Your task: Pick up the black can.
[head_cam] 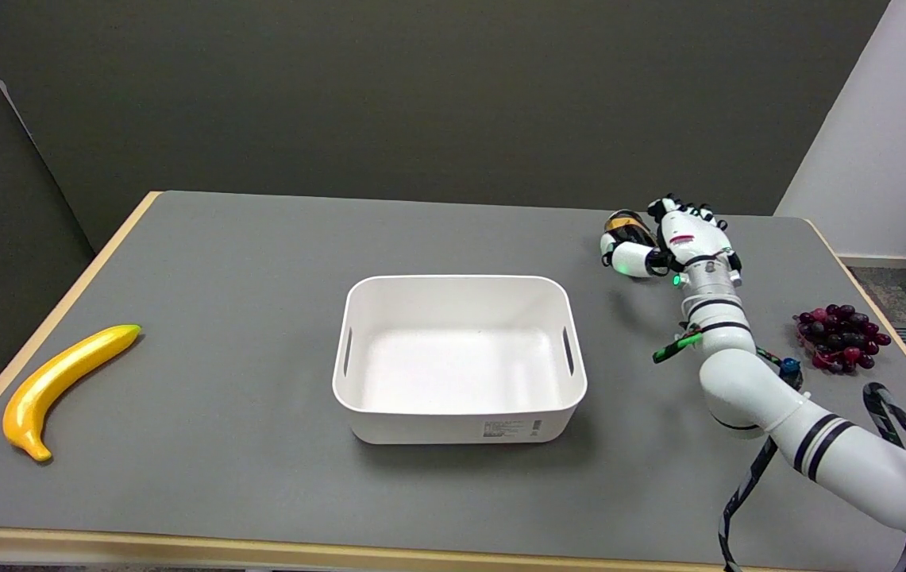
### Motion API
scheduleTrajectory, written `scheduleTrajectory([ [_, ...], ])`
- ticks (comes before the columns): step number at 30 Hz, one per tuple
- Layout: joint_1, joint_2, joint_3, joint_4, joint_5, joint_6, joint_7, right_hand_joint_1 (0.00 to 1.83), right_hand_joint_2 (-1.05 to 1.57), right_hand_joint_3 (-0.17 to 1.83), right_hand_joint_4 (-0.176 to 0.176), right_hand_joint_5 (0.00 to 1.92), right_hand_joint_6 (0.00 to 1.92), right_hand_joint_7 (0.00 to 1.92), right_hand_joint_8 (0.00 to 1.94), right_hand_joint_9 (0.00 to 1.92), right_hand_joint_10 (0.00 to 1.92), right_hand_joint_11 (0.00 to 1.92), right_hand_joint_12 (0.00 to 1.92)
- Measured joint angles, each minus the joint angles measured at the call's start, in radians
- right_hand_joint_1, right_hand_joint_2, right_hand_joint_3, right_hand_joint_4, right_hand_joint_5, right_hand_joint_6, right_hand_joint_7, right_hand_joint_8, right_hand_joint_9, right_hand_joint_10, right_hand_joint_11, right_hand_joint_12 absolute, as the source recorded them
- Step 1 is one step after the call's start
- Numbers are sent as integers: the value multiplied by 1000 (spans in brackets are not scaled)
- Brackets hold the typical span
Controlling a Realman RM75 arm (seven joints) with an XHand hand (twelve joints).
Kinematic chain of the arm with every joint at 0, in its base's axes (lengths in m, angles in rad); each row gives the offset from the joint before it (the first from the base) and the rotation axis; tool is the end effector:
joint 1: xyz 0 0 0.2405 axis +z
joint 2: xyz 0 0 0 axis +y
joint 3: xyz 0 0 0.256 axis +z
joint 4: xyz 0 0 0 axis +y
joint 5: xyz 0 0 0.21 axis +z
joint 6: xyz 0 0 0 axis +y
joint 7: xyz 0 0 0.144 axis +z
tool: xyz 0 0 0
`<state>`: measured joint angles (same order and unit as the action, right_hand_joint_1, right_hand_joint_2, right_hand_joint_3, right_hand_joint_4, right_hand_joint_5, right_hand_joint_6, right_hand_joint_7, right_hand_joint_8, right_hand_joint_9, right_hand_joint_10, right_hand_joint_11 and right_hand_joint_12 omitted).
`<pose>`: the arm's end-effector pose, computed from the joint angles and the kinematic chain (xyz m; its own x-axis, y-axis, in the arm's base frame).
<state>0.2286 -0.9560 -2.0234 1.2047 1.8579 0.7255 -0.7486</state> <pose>-0.2709 -0.3692 0.4331 0.9538 0.1540 0.2580 -0.3004 0.4732 0.8281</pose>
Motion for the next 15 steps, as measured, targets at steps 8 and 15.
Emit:
scheduleTrajectory([
  [8,10,3,-6,7,67,15,-48,399,697,720,-176,149,532,304,633,145,939,-1,896],
  [15,41,5,-17,-7,111,16,-70,404,697,723,-176,149,532,306,635,146,938,-1,898],
])
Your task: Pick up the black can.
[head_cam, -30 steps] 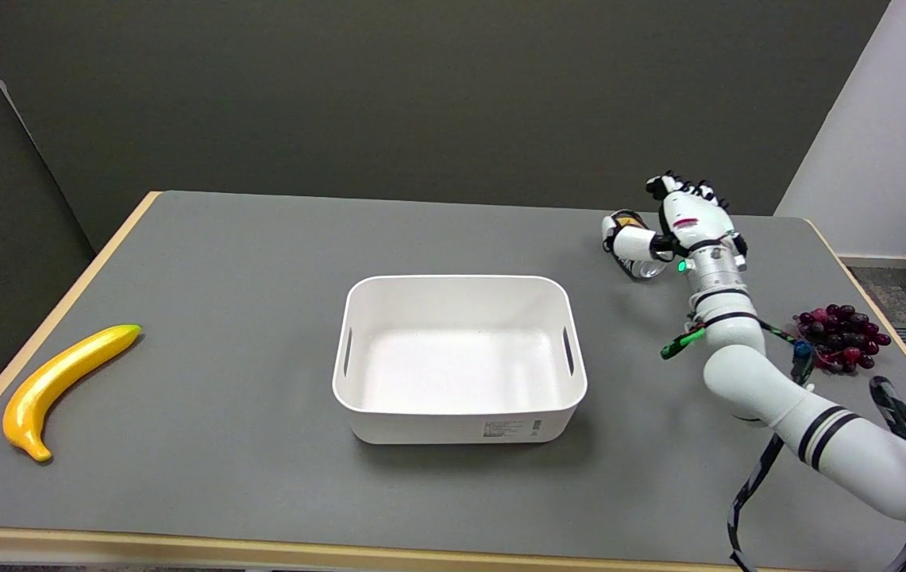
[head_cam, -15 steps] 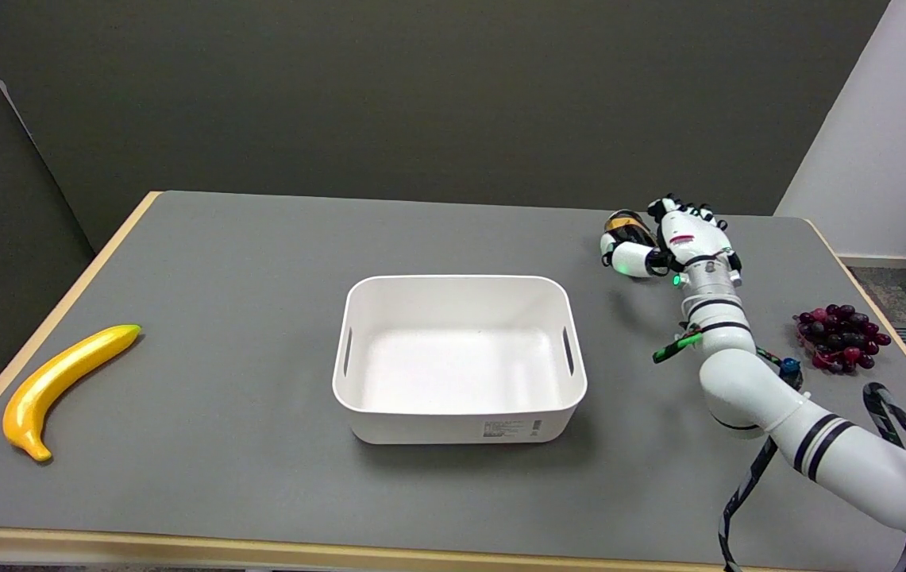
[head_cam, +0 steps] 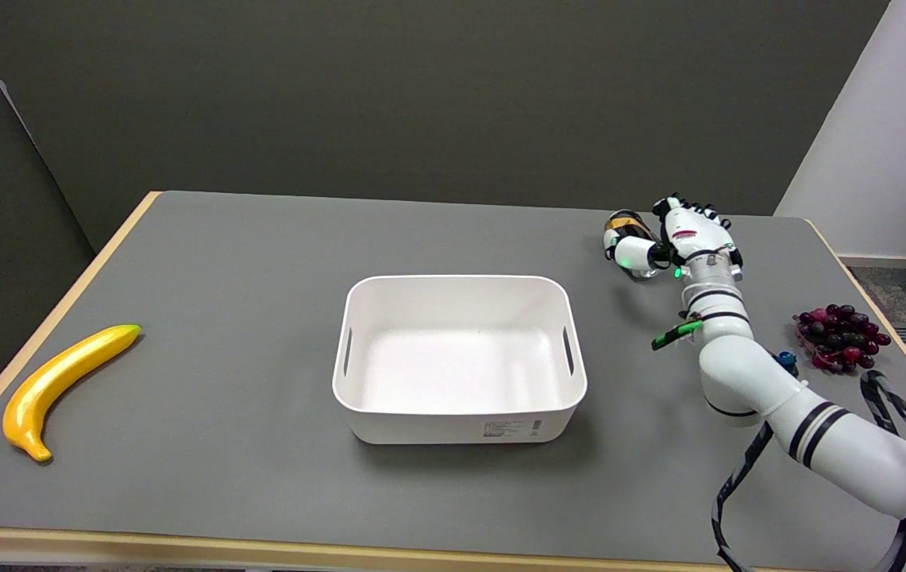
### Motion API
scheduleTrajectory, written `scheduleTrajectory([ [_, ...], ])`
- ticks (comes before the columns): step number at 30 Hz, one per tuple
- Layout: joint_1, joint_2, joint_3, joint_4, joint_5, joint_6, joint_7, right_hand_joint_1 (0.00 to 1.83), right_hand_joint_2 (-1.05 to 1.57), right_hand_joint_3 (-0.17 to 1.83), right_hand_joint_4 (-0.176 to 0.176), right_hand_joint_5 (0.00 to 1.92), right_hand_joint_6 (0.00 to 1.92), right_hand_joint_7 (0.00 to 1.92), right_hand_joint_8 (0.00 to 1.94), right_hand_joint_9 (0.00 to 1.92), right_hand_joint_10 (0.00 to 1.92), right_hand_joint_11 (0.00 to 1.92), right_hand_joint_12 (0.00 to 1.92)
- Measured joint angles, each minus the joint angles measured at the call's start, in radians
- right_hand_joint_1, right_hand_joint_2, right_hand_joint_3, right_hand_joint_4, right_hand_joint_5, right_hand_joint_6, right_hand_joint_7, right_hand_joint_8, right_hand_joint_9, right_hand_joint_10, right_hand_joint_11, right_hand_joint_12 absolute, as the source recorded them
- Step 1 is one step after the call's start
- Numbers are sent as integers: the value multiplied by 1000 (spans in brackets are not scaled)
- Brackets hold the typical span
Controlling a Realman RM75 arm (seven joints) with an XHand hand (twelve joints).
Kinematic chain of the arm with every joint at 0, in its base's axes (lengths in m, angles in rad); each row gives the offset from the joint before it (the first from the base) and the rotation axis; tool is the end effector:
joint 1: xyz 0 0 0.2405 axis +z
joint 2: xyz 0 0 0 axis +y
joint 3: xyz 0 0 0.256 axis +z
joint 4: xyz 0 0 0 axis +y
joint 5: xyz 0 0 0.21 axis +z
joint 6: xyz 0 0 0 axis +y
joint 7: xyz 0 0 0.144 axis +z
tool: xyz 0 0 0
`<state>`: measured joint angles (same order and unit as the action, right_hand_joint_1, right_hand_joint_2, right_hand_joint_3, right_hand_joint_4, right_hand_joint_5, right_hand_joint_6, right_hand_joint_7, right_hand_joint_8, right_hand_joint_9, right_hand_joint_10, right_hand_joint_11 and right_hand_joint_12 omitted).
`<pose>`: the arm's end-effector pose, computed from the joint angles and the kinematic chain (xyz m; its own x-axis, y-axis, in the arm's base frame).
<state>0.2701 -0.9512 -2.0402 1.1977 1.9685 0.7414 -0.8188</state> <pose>-0.2675 -0.3759 0.4382 0.9484 0.1480 0.2804 -0.3161 0.5114 0.7991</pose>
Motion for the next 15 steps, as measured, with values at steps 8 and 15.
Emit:
scheduleTrajectory([
  [8,56,-1,-31,-64,70,-15,-15,410,696,726,-176,148,530,305,633,145,931,-1,904],
  [15,100,-15,-53,-141,127,-35,-22,414,696,727,-176,149,527,304,631,143,928,-1,904],
])
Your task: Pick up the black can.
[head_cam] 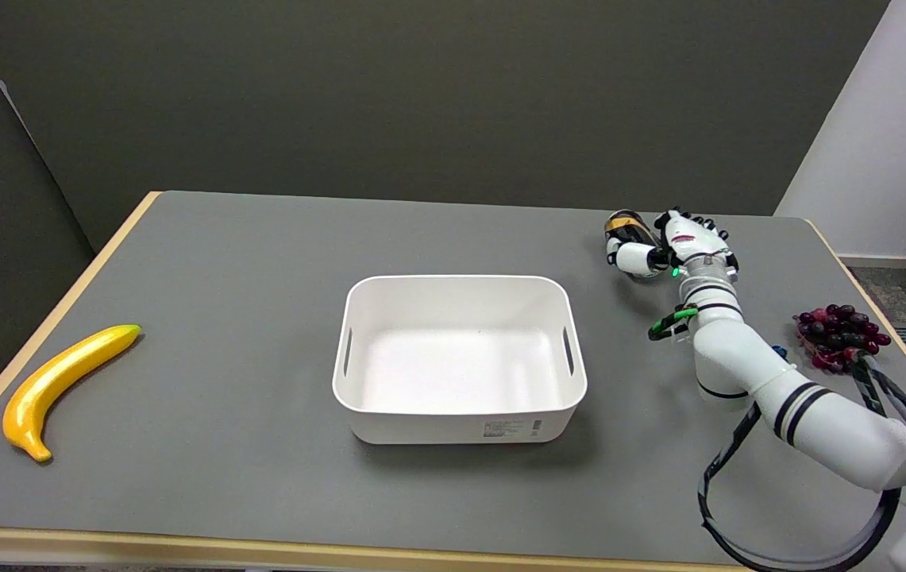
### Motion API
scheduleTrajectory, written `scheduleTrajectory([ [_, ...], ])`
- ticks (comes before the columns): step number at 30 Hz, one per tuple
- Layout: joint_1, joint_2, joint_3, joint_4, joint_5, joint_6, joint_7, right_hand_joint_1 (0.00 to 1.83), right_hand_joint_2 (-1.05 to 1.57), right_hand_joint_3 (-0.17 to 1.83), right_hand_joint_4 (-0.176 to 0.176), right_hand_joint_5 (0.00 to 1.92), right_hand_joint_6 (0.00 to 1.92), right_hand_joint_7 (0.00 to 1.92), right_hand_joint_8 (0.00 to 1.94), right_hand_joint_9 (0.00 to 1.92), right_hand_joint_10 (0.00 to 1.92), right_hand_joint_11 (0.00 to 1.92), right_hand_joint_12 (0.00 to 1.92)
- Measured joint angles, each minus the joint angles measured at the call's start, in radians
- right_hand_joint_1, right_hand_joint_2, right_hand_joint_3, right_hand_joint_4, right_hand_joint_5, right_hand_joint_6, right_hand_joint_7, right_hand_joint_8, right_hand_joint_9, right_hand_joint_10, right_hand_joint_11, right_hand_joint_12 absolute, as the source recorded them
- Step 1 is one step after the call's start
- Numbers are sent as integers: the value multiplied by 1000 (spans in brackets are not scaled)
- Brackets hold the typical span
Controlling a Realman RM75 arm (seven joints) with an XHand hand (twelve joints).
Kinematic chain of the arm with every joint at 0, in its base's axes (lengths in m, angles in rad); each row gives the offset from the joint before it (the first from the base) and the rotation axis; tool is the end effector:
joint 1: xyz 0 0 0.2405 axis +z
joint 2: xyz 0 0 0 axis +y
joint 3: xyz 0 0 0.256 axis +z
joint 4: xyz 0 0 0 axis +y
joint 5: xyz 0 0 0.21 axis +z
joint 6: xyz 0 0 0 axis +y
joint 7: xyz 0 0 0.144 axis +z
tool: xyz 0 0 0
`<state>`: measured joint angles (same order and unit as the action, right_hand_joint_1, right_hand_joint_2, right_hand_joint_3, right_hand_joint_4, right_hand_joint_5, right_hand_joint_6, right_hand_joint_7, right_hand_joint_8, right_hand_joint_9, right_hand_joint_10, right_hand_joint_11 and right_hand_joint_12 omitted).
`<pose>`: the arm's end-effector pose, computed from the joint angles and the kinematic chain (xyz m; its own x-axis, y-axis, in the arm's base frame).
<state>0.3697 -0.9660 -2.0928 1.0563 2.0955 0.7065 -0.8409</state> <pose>-0.2840 -0.3905 0.4517 0.9351 0.0995 0.3403 -0.3335 0.5725 0.7490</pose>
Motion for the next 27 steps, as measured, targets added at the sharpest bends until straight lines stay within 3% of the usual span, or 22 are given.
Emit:
scheduleTrajectory([
  [10,57,-20,-21,-91,45,-33,-5,461,704,736,-176,158,541,352,681,161,935,-1,918],
  [14,80,-26,-29,-118,55,-44,-6,539,670,911,-176,173,606,419,757,226,871,-1,970],
  [17,98,-31,-35,-138,57,-55,-7,581,786,803,-176,207,605,452,835,224,975,-1,939],
  [22,123,-38,-41,-165,50,-73,-7,736,840,824,-176,288,805,456,1191,311,1034,-1,1056],
  [25,134,-42,-44,-177,41,-84,-7,752,842,880,-176,311,863,435,1309,355,1025,-1,1109],
  [26,139,-43,-45,-183,37,-89,-7,827,893,813,-176,314,886,449,1381,372,1026,-1,1121],
  [27,141,-43,-45,-186,34,-91,-7,1051,1043,559,-176,305,940,517,1531,386,1053,-1,1140],
])
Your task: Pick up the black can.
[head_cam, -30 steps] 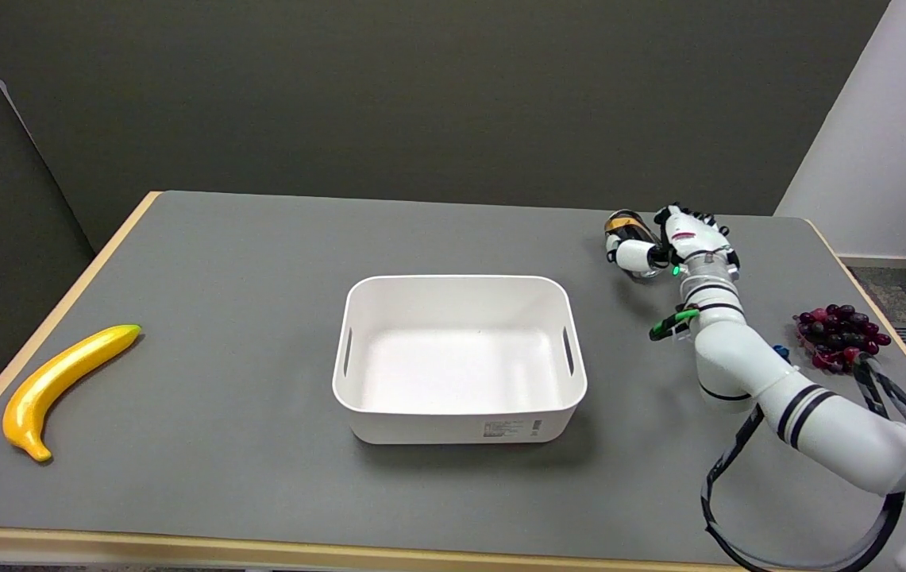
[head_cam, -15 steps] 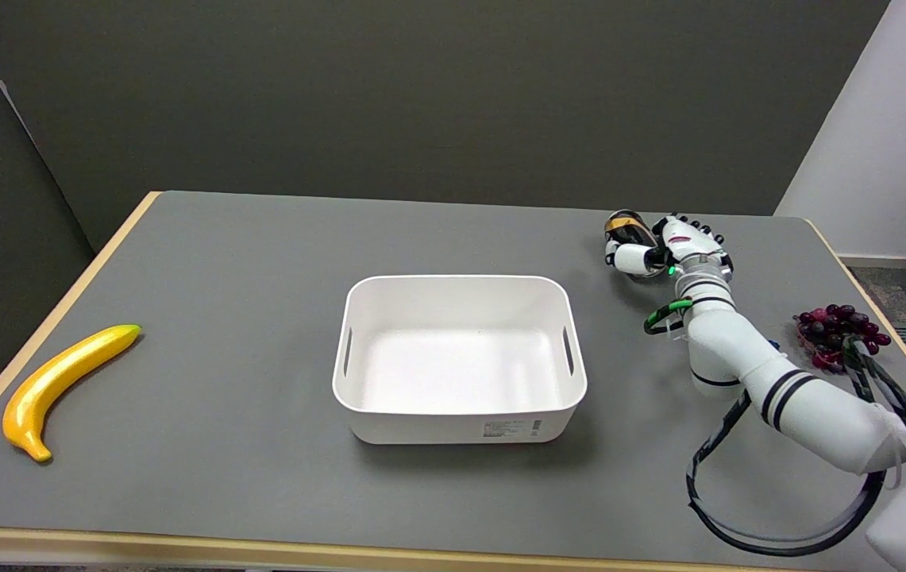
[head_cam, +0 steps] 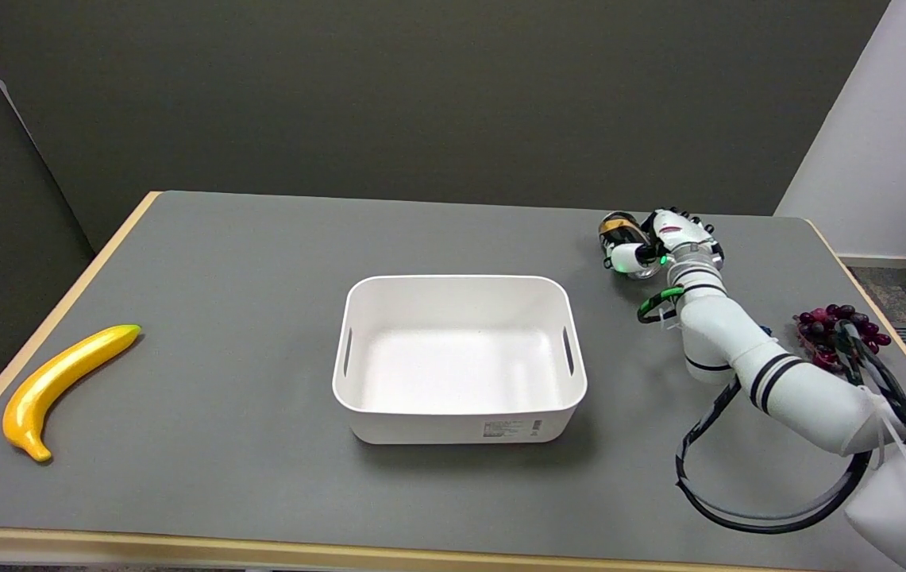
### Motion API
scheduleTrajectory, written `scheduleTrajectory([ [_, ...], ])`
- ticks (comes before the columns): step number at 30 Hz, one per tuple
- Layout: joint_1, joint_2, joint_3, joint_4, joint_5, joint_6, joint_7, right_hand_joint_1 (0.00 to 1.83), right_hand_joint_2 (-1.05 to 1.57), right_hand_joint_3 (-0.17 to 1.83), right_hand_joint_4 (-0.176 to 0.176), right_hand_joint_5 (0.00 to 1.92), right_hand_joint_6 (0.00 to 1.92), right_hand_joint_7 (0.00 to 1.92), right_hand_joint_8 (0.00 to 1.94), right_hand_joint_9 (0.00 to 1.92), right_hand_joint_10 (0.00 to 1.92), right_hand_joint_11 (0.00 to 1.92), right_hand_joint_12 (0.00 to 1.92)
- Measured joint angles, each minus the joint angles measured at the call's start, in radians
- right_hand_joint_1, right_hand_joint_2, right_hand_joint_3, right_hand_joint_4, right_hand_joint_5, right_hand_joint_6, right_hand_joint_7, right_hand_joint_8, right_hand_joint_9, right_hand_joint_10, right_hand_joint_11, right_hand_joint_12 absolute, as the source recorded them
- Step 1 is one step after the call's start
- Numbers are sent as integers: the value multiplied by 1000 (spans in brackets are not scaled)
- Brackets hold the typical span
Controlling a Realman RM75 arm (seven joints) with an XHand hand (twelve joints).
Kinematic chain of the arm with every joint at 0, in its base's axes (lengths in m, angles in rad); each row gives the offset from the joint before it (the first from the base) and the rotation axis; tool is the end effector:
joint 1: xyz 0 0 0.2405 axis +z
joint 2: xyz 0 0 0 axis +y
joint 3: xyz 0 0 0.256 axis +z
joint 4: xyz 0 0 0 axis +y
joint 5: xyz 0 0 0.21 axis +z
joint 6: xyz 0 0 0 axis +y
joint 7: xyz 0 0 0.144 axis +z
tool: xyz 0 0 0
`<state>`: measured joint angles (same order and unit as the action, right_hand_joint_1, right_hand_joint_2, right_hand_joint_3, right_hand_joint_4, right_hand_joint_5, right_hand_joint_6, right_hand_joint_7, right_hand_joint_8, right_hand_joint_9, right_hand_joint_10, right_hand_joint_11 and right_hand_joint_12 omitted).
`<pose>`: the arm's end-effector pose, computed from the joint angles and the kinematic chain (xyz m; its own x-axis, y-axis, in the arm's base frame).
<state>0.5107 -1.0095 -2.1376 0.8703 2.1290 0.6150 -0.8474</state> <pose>-0.2876 -0.4193 0.4565 0.9280 0.0579 0.3682 -0.3308 0.5826 0.7423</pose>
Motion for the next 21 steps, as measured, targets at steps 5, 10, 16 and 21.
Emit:
scheduleTrajectory([
  [5,12,-3,0,-15,-28,-17,9,1245,1190,364,-176,247,1108,540,1744,409,1285,40,1181],
  [10,14,-5,7,-25,-61,-30,51,1037,1408,162,-176,204,1750,561,1932,439,1440,108,1205],
  [16,-3,-3,35,-19,-142,-38,147,1049,1391,172,-176,245,1721,574,1939,486,1548,120,1286],
  [21,-33,6,74,30,-256,-40,255,1063,1378,169,-176,273,1697,589,1919,515,1563,142,1339],
])
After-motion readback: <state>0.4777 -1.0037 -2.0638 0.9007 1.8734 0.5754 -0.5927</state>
